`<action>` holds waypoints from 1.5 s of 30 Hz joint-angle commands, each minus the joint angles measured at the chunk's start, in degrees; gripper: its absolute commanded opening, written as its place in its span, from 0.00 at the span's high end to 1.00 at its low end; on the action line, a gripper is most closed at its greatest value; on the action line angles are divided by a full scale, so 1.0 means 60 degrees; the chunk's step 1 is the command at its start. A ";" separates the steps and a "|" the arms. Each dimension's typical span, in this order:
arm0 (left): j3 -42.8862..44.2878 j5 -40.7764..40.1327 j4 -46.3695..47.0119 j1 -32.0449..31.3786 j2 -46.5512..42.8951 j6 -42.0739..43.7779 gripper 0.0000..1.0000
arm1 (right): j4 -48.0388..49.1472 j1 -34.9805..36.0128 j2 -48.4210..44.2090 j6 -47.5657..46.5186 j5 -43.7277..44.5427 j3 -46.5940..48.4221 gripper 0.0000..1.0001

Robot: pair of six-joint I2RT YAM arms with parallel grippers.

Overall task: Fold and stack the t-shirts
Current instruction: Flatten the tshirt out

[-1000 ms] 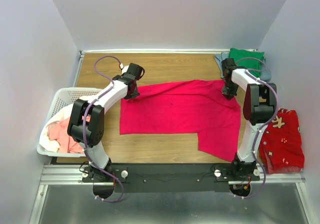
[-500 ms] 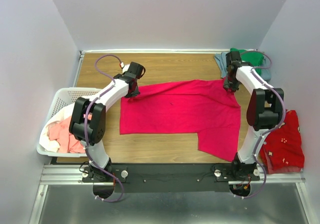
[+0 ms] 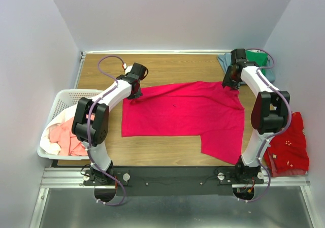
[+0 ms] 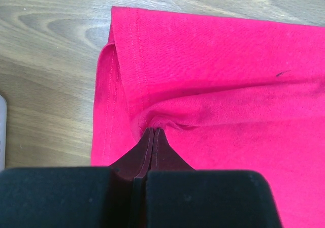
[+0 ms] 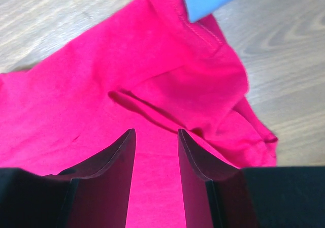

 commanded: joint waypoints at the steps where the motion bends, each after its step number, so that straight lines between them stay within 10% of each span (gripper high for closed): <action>1: 0.0218 -0.0041 -0.0022 0.0005 0.0085 0.0071 1.00 | 0.0375 -0.0051 -0.0070 -0.0235 -0.0610 -0.0151 0.53; 14: 0.0832 -0.0422 -0.0139 0.0283 0.0319 -0.0149 1.00 | -0.0503 -0.0066 -0.1474 0.0746 0.1806 -0.1497 0.54; 45: 0.1800 -0.0246 -0.0109 0.0767 0.1184 0.0540 1.00 | -0.0167 -0.1267 -0.1828 0.1406 0.1676 -0.3403 0.55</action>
